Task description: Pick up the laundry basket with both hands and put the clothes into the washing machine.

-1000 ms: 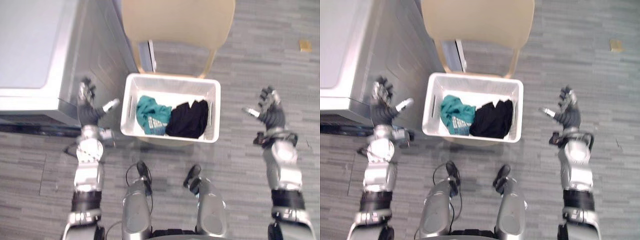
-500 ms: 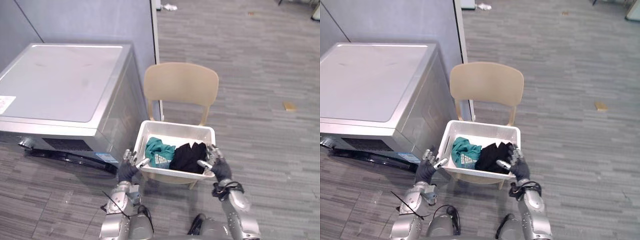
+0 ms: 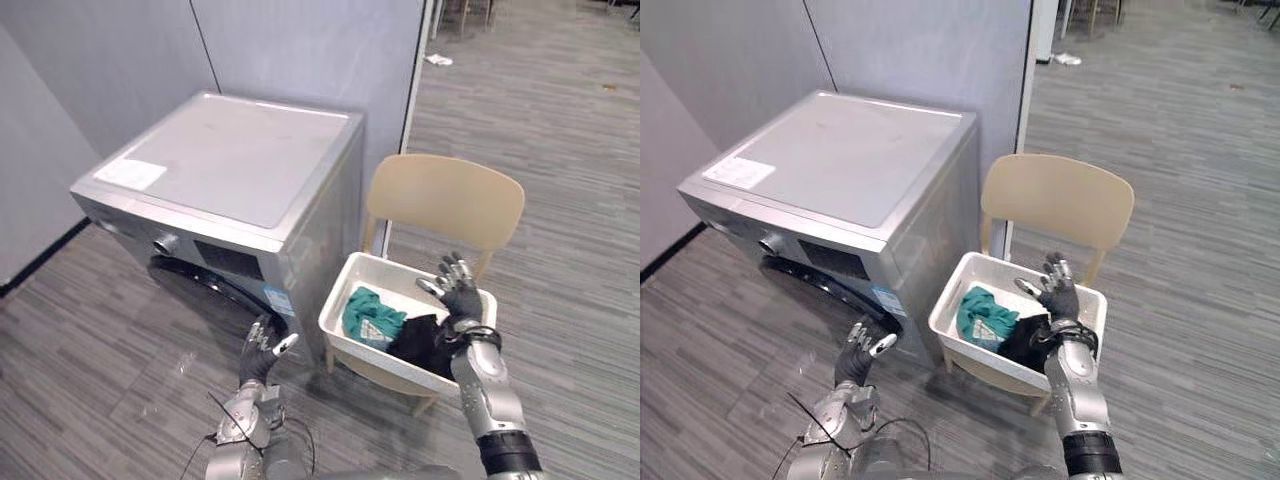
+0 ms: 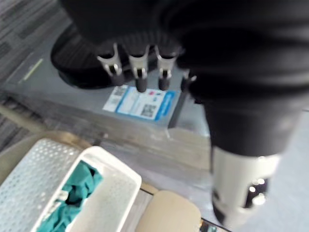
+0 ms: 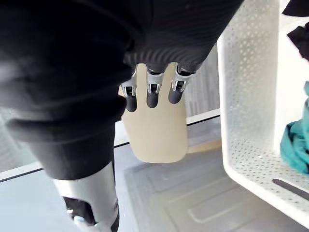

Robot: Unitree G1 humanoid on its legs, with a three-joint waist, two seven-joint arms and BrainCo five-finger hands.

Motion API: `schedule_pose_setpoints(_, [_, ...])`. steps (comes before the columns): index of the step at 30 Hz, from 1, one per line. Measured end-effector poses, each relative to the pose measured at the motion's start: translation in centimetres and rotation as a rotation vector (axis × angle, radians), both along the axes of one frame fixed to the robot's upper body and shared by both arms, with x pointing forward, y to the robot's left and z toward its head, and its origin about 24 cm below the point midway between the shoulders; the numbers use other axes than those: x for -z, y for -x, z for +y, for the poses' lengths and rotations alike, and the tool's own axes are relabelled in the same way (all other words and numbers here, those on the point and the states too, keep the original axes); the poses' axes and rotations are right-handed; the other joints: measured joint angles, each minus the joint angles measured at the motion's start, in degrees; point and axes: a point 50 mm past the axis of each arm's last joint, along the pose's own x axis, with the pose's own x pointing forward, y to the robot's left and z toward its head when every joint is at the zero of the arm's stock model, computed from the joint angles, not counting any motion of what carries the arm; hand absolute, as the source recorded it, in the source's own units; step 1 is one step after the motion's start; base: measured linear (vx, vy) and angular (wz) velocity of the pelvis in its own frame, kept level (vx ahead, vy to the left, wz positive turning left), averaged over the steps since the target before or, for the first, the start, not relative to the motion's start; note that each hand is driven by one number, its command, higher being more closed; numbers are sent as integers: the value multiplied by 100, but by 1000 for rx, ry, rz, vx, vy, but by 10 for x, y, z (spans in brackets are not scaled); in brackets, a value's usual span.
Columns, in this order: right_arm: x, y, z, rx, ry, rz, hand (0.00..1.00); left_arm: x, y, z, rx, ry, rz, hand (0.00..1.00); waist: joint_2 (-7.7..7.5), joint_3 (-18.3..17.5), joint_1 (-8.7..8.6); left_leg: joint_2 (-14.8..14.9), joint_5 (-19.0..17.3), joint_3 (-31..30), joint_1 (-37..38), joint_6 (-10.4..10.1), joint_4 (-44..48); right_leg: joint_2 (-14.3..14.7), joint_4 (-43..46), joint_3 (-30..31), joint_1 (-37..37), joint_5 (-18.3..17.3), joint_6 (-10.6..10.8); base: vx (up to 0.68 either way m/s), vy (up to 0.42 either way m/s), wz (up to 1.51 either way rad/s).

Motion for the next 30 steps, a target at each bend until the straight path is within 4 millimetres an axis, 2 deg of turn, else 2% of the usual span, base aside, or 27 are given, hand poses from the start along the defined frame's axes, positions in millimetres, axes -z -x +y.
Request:
schedule_pose_setpoints(1, [1, 3, -4, 15, -5, 4, 0, -3, -5, -6, 17, 8, -15, 0, 17, -119, -29, -177, -244, -247, -110, -865, -150, -280, 158, 20, -183, 109, 226, 4, 607, 44])
schedule_pose_setpoints(2, [3, 5, -6, 28, -16, 12, 0, -6, -8, -9, 36, 4, -31, 0, -26, -163, -98, -330, -615, -242, -193, -954, -198, -429, 124, -17, -178, 213, 378, -18, 659, 112])
schedule_pose_setpoints(3, [8, 10, -9, 64, -45, 26, 0, -13, -17, -15, 75, -6, -66, 0, -10, -254, -226, -567, -1216, -253, -513, -949, -52, -606, -45, -155, -115, 512, 529, -16, 645, 148])
schedule_pose_setpoints(4, [15, 15, -10, 88, -74, 52, 0, -19, -24, -15, 97, -27, -96, 0, -192, -190, -211, -827, -1462, -353, -917, -853, 386, -739, -359, -116, 5, 852, 622, -22, 758, 139])
schedule_pose_setpoints(5, [20, 17, -4, 82, -98, 77, 0, -19, -25, -14, 103, -43, -98, 0, -321, -130, -110, -1031, -1598, -344, -1007, -667, 622, -871, -589, -106, 115, 1245, 614, -15, 629, 72])
schedule_pose_setpoints(6, [23, 19, 1, 74, -114, 92, 0, -17, -23, -11, 100, -55, -85, 0, -366, -152, -76, -1156, -1704, -311, -1020, -553, 686, -951, -701, -56, 138, 1539, 519, -10, 642, 49])
schedule_pose_setpoints(7, [28, 21, 10, 58, -147, 106, 0, -13, -20, -1, 106, -110, -68, 0, -341, -141, -76, -1432, -1843, -287, -934, -319, 594, -1129, -631, 404, 2, 2165, -206, -4, 473, 43])
schedule_pose_setpoints(8, [28, 22, 12, 50, -156, 109, 0, -13, -19, 3, 102, -129, -66, 0, -279, -106, -67, -1485, -1831, -285, -877, -246, 503, -1084, -455, 717, -107, 2014, -379, 21, 485, 42])
schedule_pose_setpoints(9, [29, 22, 15, 43, -178, 109, 0, -12, -18, 11, 80, -142, -59, 0, -309, -129, -54, -1588, -1754, -276, -724, -113, 268, -864, -138, 1278, -331, 1616, -509, 37, 364, 32])
schedule_pose_setpoints(10, [35, 28, 10, 85, -202, 130, 0, -10, -14, 17, 59, -156, -48, 0, -237, -92, -66, -1775, -1514, -255, -427, 56, -304, -367, 375, 1872, -608, 885, -370, 53, 337, 32])
schedule_pose_setpoints(11, [37, 30, 8, 94, -200, 140, 0, -8, -12, 19, 55, -164, -41, 0, -258, -93, -88, -1866, -1393, -258, -294, 121, -564, -183, 611, 1974, -704, 537, -350, 47, 327, 42])
schedule_pose_setpoints(12, [41, 35, 6, 97, -195, 154, 0, -4, -7, 22, 46, -168, -22, 0, -274, -81, -141, -2011, -1180, -263, -34, 224, -1032, 281, 1049, 2091, -873, 6, -368, 30, 230, 32])
schedule_pose_setpoints(14, [45, 41, 5, 92, -188, 171, 0, 1, 1, 24, 36, -165, 9, 0, -308, -55, -174, -2200, -856, -261, 357, 254, -1689, 1092, 1268, 1816, -960, -556, -421, 23, 152, 27])
schedule_pose_setpoints(15, [46, 42, 5, 80, -185, 171, 0, 2, 3, 24, 34, -163, 14, 0, -330, -39, -187, -2278, -797, -271, 436, 247, -1811, 1249, 1166, 1646, -927, -662, -467, 36, 79, 26])
schedule_pose_setpoints(17, [47, 41, 7, 32, -162, 175, 0, 5, 6, 22, 23, -147, 28, 0, -468, 63, -164, -2528, -752, -282, 515, 259, -1922, 1645, 145, 1409, -661, -836, -648, 20, 24, 21])
schedule_pose_setpoints(18, [47, 41, 3, 26, -144, 182, 0, 7, 8, 18, 21, -128, 36, 0, -406, 107, -115, -2566, -725, -371, 486, 221, -2003, 1848, -479, 1490, -427, -809, -558, -10, 14, 20])
schedule_pose_setpoints(19, [48, 41, 0, 25, -130, 189, 0, 7, 9, 14, 16, -114, 36, 0, -282, 159, -121, -2567, -579, -486, 468, 155, -2268, 1990, -864, 1416, -363, -606, -538, -7, 28, 20])
schedule_pose_setpoints(21, [54, 40, -1, 15, -124, 215, 0, 8, 11, 11, 15, -112, 44, 0, -245, 203, -110, -2583, -341, -503, 472, 170, -2607, 2063, -1121, 1343, -389, -440, -575, 8, 11, 13])
schedule_pose_setpoints(23, [57, 37, 0, 2, -120, 234, 0, 11, 15, 15, -6, -109, 58, 0, -284, 238, -102, -2579, -185, -520, 483, 149, -2849, 2138, -1295, 1301, -393, -339, -605, 23, -27, 4])
schedule_pose_setpoints(26, [53, 18, -4, -12, -53, 232, 0, 15, 25, 23, -39, -105, 88, 0, -326, 282, -93, -2569, -93, -440, 468, 105, -2993, 2195, -1398, 1386, -499, -253, -664, 44, -14, -16])
schedule_pose_setpoints(30, [44, -1, -16, 21, 11, 223, 0, 11, 22, 22, -21, -93, 62, 0, -210, 546, -74, -2609, 24, -419, 395, 135, -3107, 2159, -1389, 1368, -619, -202, -685, 2, 4, 0])
